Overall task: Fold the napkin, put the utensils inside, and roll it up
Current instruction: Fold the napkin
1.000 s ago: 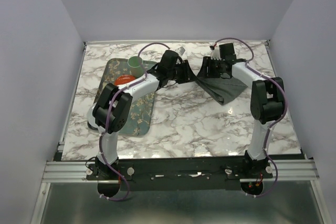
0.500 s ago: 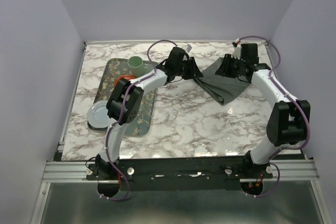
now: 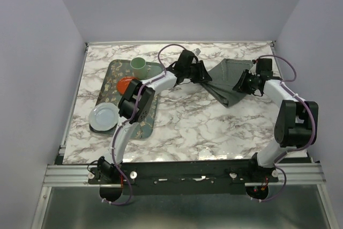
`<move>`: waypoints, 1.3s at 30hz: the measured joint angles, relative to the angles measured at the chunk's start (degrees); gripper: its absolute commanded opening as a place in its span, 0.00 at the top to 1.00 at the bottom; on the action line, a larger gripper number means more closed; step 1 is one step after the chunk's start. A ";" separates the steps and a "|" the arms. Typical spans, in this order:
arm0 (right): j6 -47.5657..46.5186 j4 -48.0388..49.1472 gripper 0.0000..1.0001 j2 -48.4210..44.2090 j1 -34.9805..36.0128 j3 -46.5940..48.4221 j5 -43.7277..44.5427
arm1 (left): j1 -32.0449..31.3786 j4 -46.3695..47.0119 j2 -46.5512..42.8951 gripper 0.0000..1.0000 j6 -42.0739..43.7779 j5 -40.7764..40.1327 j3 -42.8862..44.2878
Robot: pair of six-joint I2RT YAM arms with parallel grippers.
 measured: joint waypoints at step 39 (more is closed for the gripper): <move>0.07 0.15 0.47 5.81 -0.68 13.49 -2.21 | 0.55 -14.21 2.14 0.48 6.51 0.68 14.25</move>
